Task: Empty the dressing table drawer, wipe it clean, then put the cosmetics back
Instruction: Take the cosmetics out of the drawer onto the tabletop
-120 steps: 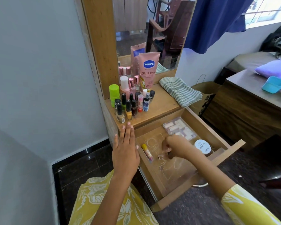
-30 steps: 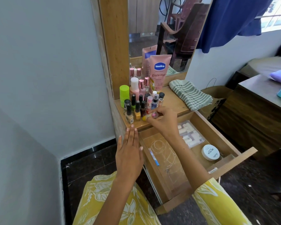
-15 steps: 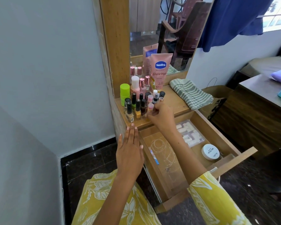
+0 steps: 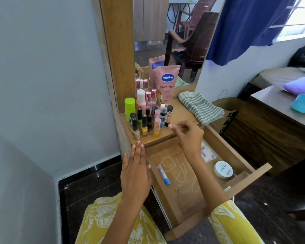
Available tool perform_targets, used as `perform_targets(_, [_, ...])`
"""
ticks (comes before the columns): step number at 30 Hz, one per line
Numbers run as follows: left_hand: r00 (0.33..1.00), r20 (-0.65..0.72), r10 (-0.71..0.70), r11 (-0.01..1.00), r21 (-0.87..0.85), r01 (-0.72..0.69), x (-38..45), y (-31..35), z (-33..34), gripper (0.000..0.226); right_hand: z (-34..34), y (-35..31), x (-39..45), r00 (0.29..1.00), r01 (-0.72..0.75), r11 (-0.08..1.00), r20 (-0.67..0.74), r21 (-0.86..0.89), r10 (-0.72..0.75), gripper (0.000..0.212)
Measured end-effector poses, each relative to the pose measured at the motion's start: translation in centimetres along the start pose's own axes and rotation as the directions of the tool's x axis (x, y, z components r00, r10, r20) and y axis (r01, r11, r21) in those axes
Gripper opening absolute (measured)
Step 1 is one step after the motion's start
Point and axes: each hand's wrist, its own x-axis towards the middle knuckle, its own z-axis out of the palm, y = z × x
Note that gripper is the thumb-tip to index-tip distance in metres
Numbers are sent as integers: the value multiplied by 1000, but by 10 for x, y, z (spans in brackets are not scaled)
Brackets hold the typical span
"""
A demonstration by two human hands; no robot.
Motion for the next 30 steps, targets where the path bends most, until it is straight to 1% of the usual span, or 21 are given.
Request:
perform_targets(3, [1000, -8, -8, 1000, -8, 8, 0, 0, -1, 62, 6, 8, 8, 1000, -28, 999, 3, -40, 28, 32])
perform_targets(5, [1000, 15, -4, 1000, 13, 4, -1, 0, -1, 62, 13, 9, 12, 999, -35, 997, 6, -68, 35, 36])
perform_targets(8, [1000, 23, -12, 1000, 25, 11, 0, 0, -3, 61, 23, 6, 16, 999, -38, 997, 1, -64, 38, 40])
perform_targets(13, [999, 42, -17, 999, 41, 16, 0, 0, -5, 61, 27, 9, 19, 998, -61, 997, -6, -38, 61, 26])
perform_targets(16, [998, 56, -19, 999, 37, 17, -1, 0, -3, 61, 18, 11, 15, 1000, -18, 999, -25, -35, 18, 16])
perform_targets(18, [999, 45, -19, 1000, 26, 18, -1, 0, -3, 61, 11, 12, 15, 999, 23, 999, -26, -26, -24, 15])
perform_targets(20, [999, 50, -20, 999, 26, 19, -1, 0, -3, 61, 4, 12, 19, 999, 52, 996, 7, -67, -52, 16])
perform_targets(22, [997, 69, -26, 998, 55, 22, 0, 0, -4, 61, -3, 9, 26, 994, 72, 991, 85, -116, -62, 17])
perform_targets(24, [997, 69, -28, 997, 69, 23, 0, 0, -4, 61, -7, 2, 33, 986, 65, 987, 159, -148, -41, 18])
perform_targets(28, [996, 77, -34, 996, 81, 28, 0, 1, -5, 62, 0, -7, 45, 972, 44, 976, 234, -212, 7, 16])
perform_targets(30, [996, 79, -35, 996, 82, 28, 0, 2, -5, 62, 6, -6, 47, 964, 44, 975, 266, -217, 15, 14])
